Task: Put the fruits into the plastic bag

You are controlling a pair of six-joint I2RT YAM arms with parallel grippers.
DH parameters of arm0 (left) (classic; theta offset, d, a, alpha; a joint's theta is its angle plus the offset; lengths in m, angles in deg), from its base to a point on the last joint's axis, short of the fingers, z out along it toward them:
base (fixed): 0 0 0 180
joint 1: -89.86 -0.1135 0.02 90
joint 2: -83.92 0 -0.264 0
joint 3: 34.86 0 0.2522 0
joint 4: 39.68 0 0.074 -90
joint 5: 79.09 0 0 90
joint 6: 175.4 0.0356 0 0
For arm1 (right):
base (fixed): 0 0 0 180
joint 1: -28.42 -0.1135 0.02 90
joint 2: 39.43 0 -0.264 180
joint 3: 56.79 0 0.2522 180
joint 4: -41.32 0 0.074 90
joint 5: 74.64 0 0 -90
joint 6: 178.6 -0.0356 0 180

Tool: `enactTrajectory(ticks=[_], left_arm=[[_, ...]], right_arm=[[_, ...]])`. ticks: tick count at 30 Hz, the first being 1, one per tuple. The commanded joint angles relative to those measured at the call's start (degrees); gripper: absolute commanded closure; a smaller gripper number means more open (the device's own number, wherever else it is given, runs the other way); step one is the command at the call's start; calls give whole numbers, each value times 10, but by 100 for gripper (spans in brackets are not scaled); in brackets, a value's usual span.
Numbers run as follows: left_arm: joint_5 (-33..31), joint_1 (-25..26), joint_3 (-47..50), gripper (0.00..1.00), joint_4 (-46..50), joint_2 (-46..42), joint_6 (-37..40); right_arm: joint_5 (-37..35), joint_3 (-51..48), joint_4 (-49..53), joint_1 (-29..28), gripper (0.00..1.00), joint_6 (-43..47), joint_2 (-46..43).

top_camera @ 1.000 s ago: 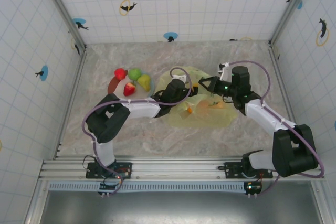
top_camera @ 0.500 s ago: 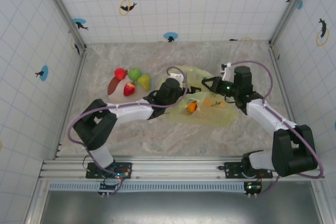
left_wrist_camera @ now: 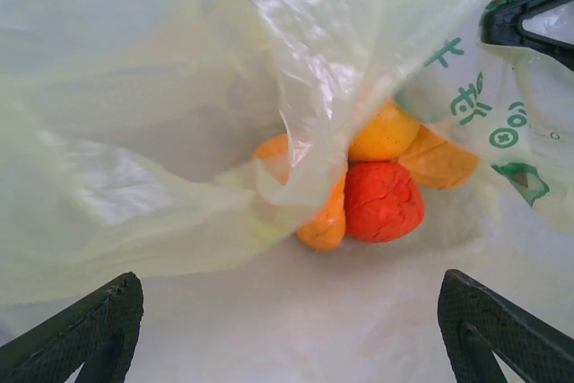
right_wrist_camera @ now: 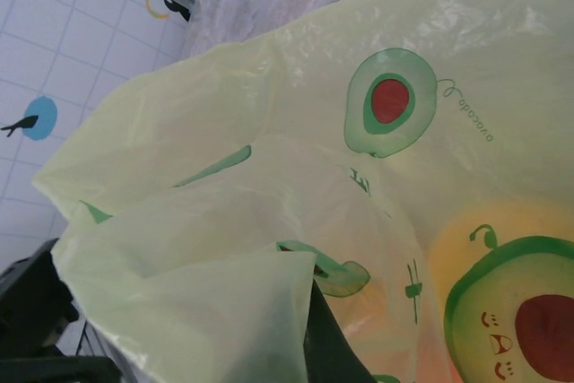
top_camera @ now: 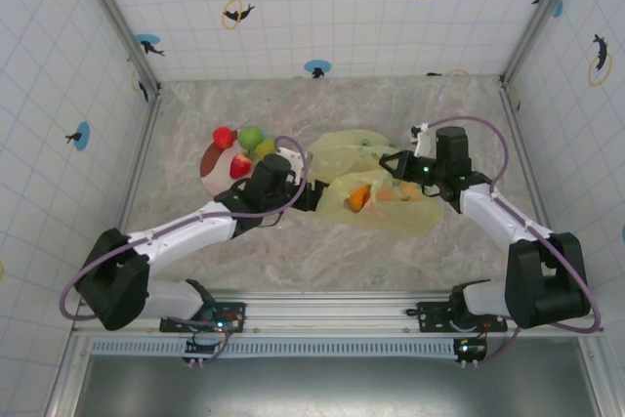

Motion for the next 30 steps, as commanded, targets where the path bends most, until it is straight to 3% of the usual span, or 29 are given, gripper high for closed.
enactTrajectory(ticks=[1, 8, 12, 19, 30], left_arm=[[14, -20, -4, 14, 78, -39, 43], [1, -95, -29, 13, 139, -117, 70], [-39, -159, -49, 12, 169, -134, 83], [-87, -272, -86, 9, 233, -62, 146], [-136, -296, -155, 2, 291, 109, 208]], right_arm=[[3, -1, 11, 6, 100, 17, -8], [2, 3, 5, 7, 100, 14, -9], [3, 3, -5, 7, 100, 8, -11], [4, -4, -27, 7, 100, 6, -19], [11, -26, -64, 7, 100, -2, -10]])
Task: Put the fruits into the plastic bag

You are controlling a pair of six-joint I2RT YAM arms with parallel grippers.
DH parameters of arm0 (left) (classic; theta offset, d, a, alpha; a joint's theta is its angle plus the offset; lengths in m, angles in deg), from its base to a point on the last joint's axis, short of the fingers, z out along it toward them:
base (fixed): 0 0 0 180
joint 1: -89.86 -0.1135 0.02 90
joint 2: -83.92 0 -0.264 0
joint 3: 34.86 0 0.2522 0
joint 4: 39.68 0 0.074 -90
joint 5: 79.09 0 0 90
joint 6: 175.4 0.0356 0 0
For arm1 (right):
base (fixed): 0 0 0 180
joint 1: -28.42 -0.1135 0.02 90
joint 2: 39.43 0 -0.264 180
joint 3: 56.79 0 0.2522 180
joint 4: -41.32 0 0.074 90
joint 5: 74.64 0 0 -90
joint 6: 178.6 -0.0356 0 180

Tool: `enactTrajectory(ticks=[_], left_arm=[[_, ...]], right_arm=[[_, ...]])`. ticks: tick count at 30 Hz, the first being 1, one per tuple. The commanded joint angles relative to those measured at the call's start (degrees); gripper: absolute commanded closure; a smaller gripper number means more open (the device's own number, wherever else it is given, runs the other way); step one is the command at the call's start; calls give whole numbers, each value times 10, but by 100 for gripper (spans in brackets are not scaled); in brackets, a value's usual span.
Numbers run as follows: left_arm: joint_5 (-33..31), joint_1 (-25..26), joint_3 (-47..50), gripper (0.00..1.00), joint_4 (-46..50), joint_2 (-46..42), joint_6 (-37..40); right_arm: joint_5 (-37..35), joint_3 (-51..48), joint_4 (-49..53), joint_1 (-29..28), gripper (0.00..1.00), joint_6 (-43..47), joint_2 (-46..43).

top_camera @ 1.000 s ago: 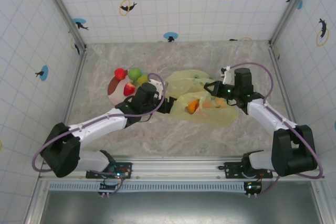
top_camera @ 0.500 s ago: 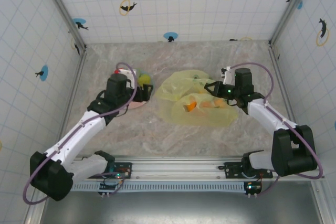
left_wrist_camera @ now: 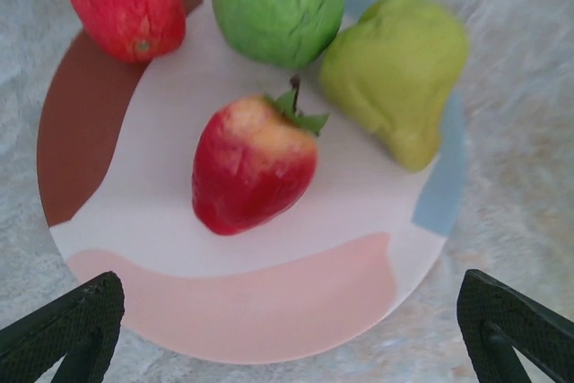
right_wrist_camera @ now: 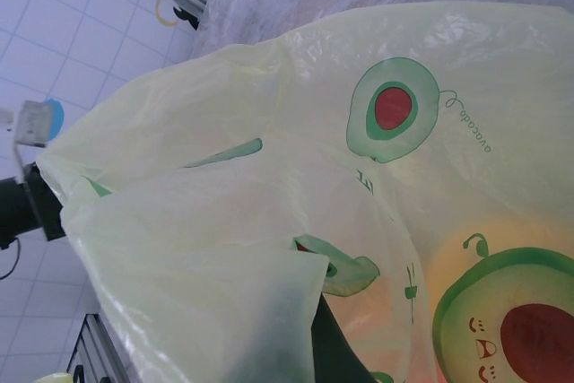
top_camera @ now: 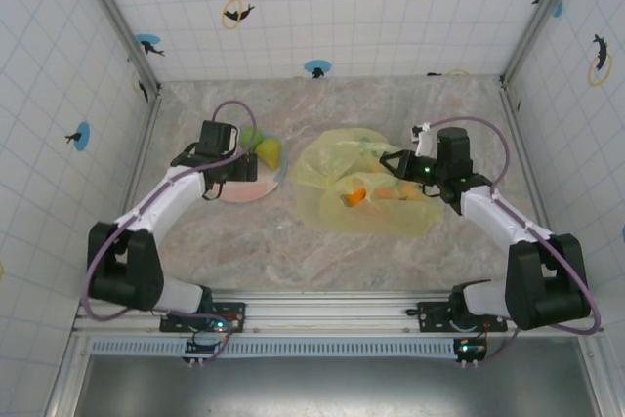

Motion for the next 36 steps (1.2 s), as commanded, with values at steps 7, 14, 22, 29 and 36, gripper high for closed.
enactTrajectory(ticks=[7, 14, 22, 29, 36], left_arm=[[-15, -28, -66, 3, 36, 112, 37], [21, -45, -104, 2, 37, 182, 35], [35, -66, -147, 8, 41, 255, 25], [68, -88, -150, 16, 31, 271, 14], [90, -96, -145, 33, 20, 268, 2]], right_arm=[[20, -14, -42, 5, 100, -6, 8], [23, -18, -47, 10, 100, -7, 8], [29, -28, -55, 11, 100, -11, 8], [30, -33, -58, 15, 100, -12, 6], [31, -34, -59, 14, 100, -14, 8]])
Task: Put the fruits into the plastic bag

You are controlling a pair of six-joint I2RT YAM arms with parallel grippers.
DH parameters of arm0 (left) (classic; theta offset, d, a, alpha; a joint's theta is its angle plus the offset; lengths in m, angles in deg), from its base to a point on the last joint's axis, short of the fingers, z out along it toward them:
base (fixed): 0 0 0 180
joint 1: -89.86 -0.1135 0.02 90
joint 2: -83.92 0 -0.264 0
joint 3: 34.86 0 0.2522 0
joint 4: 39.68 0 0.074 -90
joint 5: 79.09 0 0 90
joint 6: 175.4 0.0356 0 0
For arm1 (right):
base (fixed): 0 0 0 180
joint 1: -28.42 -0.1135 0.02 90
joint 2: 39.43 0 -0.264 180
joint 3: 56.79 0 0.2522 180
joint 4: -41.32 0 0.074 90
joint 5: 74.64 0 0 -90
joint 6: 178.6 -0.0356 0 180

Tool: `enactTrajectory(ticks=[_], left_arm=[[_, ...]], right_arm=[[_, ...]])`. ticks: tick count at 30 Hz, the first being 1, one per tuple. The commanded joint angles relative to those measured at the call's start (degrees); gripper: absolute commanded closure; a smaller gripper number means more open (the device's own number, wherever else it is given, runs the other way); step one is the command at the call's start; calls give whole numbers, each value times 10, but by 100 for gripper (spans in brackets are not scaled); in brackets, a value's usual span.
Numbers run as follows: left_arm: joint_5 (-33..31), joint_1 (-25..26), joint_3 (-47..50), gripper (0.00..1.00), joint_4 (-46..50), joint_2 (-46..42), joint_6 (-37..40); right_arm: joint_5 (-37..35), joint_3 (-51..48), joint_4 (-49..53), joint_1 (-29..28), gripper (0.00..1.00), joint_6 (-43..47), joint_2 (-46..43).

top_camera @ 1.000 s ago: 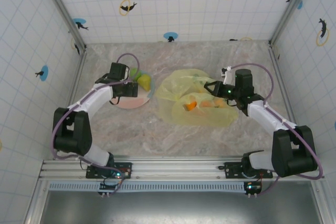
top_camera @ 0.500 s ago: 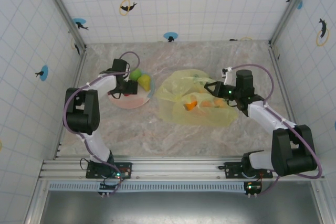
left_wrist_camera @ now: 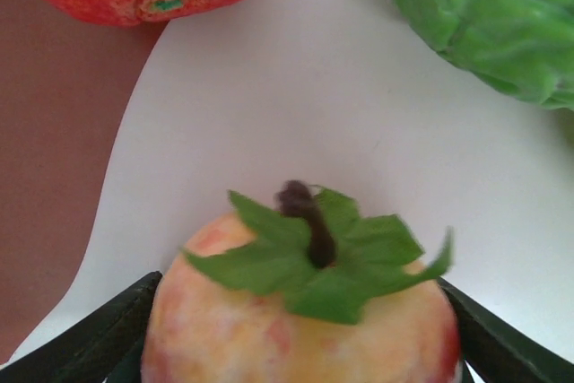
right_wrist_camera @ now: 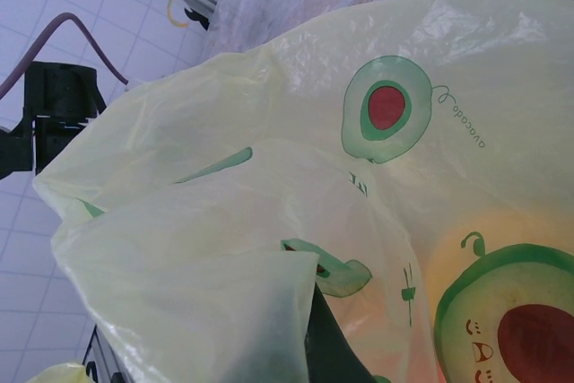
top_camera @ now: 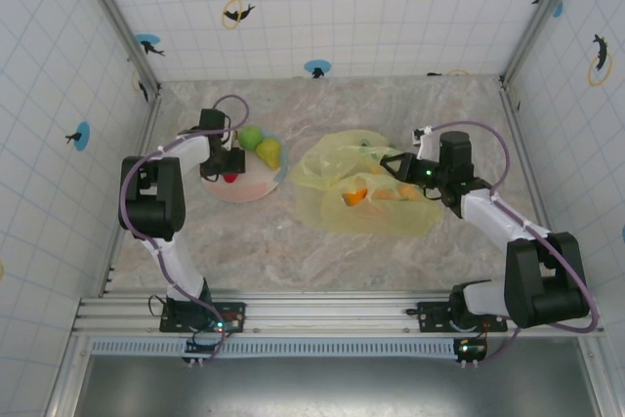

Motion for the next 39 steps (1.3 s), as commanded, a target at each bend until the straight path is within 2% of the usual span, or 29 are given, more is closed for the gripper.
enactTrajectory(ticks=[1, 3, 8, 12, 16, 19, 21, 25, 30, 35, 39], left_arm=[[25, -4, -8, 35, 4, 5, -11], [27, -4, -6, 40, 2, -2, -14], [26, -5, 3, 44, -2, -40, -25], [36, -3, 36, 46, -10, -108, -40], [81, 1, 84, 48, -26, -204, -65], [134, 31, 125, 49, -37, -288, -75], [172, 69, 160, 49, -44, -341, -81], [199, 158, 204, 49, -52, -403, -97], [209, 265, 231, 49, -73, -406, -127], [220, 315, 235, 49, -134, -362, -142], [202, 330, 194, 50, -153, -290, -153]], right_arm=[[5, -9, -20, 3, 100, 1, 3], [4, -9, -19, 3, 100, 1, 4], [4, -6, -17, 3, 100, -1, 6], [1, -4, -14, 2, 100, 0, 5], [2, -2, -13, 1, 100, -3, 8], [1, 4, -10, 0, 100, -2, 11], [-1, 8, -5, 0, 100, 0, 11], [-3, 14, -5, -1, 100, -1, 14], [-5, 24, -4, -7, 100, -5, 16], [-6, 30, -2, -16, 100, -7, 16], [-10, 33, 4, -25, 100, -7, 12]])
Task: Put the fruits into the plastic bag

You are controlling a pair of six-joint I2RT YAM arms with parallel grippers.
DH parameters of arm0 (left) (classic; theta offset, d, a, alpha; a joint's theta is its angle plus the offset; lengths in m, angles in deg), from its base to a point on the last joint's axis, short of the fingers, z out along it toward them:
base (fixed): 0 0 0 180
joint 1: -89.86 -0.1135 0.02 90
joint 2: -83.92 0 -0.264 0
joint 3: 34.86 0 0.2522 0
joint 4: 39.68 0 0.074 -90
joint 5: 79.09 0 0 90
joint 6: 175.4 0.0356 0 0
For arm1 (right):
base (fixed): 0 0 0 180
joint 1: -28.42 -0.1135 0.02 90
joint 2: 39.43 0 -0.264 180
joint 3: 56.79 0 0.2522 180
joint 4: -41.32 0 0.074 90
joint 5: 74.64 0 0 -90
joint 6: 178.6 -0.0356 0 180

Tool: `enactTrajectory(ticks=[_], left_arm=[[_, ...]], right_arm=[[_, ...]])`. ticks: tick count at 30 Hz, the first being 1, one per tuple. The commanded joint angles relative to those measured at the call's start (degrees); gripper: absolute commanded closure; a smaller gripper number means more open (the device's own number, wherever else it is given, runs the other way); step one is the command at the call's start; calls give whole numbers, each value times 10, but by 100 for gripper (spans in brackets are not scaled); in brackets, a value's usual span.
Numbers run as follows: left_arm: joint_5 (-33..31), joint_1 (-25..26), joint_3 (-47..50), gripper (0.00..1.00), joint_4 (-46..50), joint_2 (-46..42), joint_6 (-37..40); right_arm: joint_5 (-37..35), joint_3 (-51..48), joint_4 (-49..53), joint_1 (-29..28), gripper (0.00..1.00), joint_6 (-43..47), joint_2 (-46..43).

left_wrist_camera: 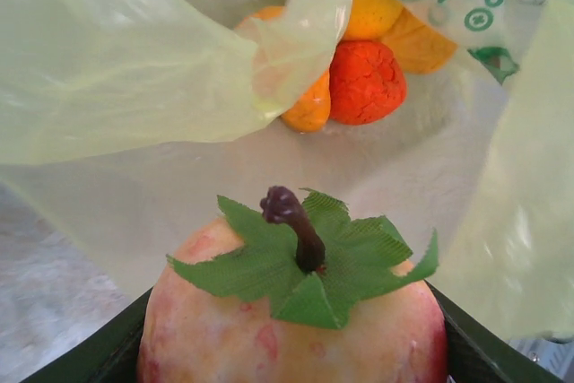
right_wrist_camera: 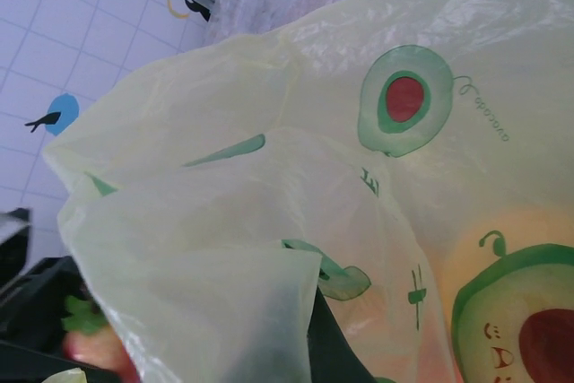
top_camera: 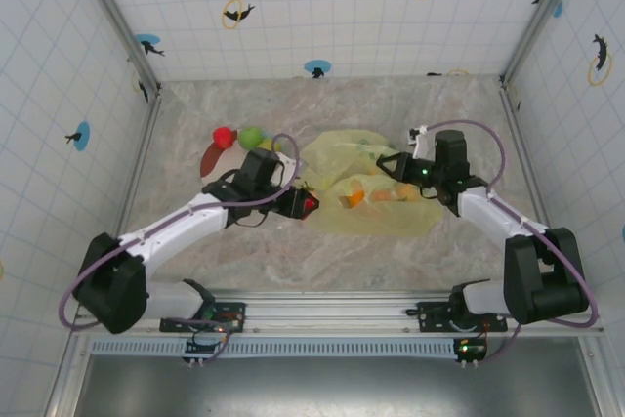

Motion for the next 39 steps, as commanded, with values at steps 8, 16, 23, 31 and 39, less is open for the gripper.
enactTrajectory(ticks=[8, 16, 23, 31, 39], left_arm=[[4, 21, -108, 49, -120, 150, -55], [-59, 79, -122, 47, -232, 214, -116], [-140, 120, -62, 41, -377, 235, -203], [-174, 119, -93, 38, -415, 277, -230], [-161, 120, -127, 30, -413, 309, -236]], right_arm=[[-10, 31, 20, -25, 100, 5, -11], [10, 31, -23, -43, 100, -33, 1], [9, 18, -69, -37, 100, -72, 0], [9, 9, -71, -30, 100, -72, 3], [12, 9, -69, -20, 100, -70, 4]])
